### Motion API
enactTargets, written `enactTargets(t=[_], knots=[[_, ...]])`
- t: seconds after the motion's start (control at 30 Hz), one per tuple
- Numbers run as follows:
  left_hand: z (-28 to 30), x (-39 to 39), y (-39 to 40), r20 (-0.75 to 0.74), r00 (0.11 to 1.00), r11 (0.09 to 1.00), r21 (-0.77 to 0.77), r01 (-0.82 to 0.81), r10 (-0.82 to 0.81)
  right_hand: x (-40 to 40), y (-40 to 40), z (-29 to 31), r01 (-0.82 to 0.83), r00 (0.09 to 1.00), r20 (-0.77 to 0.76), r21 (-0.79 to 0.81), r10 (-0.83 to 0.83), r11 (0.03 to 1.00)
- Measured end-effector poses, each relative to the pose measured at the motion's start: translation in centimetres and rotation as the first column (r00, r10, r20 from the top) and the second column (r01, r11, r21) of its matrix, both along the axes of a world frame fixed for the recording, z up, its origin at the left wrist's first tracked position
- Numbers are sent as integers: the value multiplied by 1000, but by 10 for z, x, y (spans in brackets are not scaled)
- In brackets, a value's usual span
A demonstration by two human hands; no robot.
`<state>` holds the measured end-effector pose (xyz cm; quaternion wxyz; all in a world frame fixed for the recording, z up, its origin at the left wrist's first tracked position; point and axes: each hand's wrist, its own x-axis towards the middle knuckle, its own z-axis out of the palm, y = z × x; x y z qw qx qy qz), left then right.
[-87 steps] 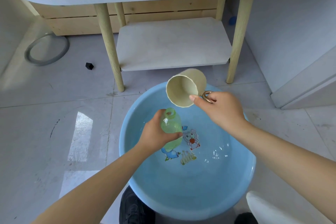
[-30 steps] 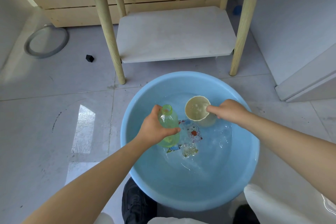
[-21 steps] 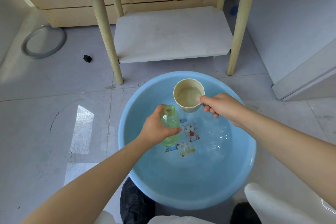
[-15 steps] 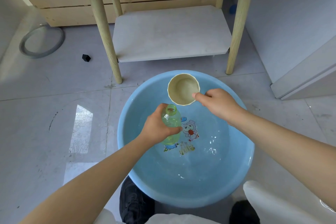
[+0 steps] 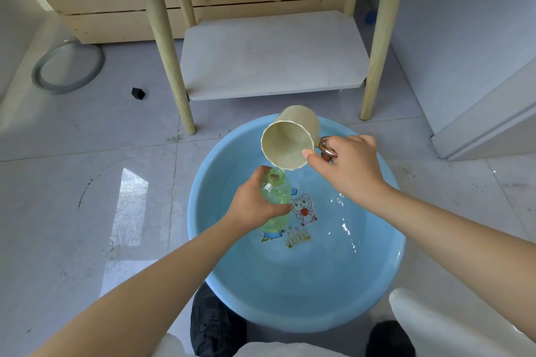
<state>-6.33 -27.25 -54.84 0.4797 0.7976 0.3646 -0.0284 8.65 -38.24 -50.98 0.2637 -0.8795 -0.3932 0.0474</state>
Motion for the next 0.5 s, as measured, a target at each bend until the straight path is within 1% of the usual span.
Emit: enactTargets(t=[0.2, 0.37, 0.5], knots=[[-3, 1, 1, -14, 1000, 1000, 8, -4, 4, 0, 0, -2, -19, 993, 116, 55, 13, 998], [-4, 0, 2, -24, 1000, 1000, 8, -3, 4, 0, -1, -2, -21, 988, 157, 66, 11, 998], [-1, 1, 1, -23, 1000, 1000, 10, -3, 3, 0, 0, -2, -21, 987, 161, 70, 10, 997]])
